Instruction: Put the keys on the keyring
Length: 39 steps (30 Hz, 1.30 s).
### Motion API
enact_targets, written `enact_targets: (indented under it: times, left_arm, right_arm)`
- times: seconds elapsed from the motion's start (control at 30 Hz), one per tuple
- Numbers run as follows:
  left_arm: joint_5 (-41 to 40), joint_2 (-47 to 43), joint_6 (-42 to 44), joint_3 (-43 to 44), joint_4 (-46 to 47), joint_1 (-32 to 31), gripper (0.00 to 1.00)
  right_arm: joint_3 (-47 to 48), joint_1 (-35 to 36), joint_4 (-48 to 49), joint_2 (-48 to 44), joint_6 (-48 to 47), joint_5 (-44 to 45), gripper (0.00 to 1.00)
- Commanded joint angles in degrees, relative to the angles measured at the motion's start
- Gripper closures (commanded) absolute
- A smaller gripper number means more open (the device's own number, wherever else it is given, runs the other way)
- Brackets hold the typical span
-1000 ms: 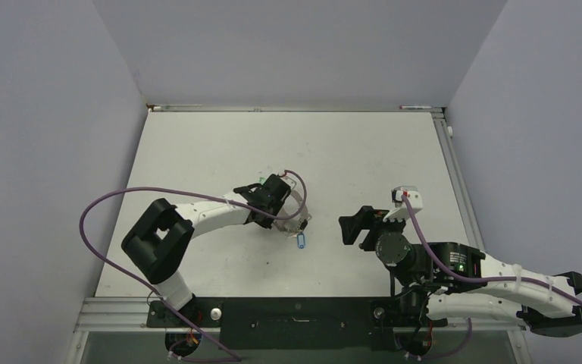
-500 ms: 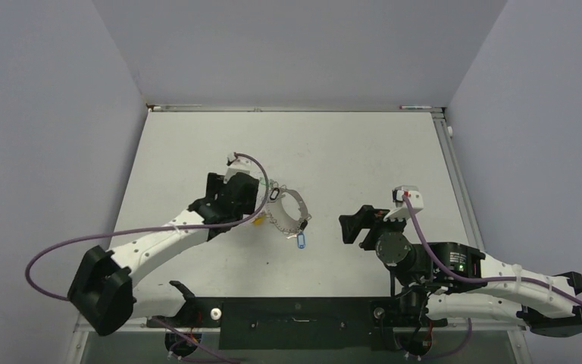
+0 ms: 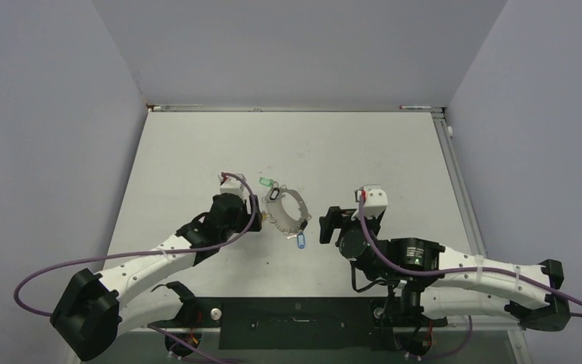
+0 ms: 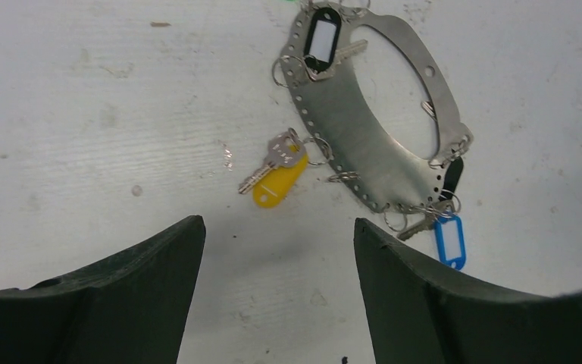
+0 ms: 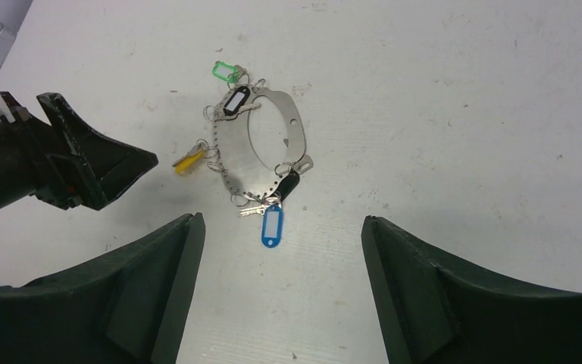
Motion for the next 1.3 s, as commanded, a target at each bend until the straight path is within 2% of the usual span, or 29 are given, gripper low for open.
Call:
enact_targets:
  times: [0.0,0.2,0.43,0.83,0.93,1.07,1.13,1.17,1.2,1.23,1.27]
  left_arm:
    - [10.14,0.19,-6.80,-4.21,12.89,0.23,0.32]
    - [11.29,4.38,-8.04,-7.75,21.35,0.32,0.37]
    - [11.27,8.88,-8.89,-11.46,32.94,1.73,0.33]
    - [11.29,12.47,-9.11,-11.71,35.67,4.46,0.31]
    - [10.87,10.94,-8.87,-11.91,35.14,4.63,0.32]
    - [8.70,5.14,-8.01,-11.05,28.47,4.48,0.31]
    - [7.74,0.53,-7.95,-10.23,24.44,4.38,0.30]
    - [7.08,-1.70,-8.04,-9.89,22.50,4.25,0.25]
    - [6.22,-3.79,-8.62,-9.49,20.24,4.09,0.06]
    - [5.09,-6.19,-9.82,-9.05,17.95,3.88,0.03]
    - [4.15,-8.55,-11.02,-8.52,15.22,3.73,0.04]
  right_arm:
    - [-0.79,-3.27,6.42,2.53,-3.62,-3.03,0.22]
    - [-3.14,-8.08,10.59,5.18,-4.60,-9.39,0.22]
    - [-3.51,-8.44,10.50,5.51,-4.77,-10.00,0.22]
    - [-4.50,-8.89,9.94,4.08,-4.51,-9.95,0.22]
    - [-4.41,-8.84,9.72,4.14,-4.60,-9.63,0.22]
    - [-4.16,-8.94,9.91,4.12,-4.96,-8.85,0.22]
    - [-3.88,-8.92,10.88,4.01,-5.92,-8.63,0.22]
    - [-3.80,-8.92,11.58,3.93,-6.48,-8.65,0.22]
    - [-3.62,-9.03,12.12,3.84,-6.72,-8.45,0.22]
    - [-3.14,-8.97,12.61,3.82,-7.15,-8.34,0.22]
    - [-2.74,-8.96,13.04,3.81,-7.84,-8.04,0.22]
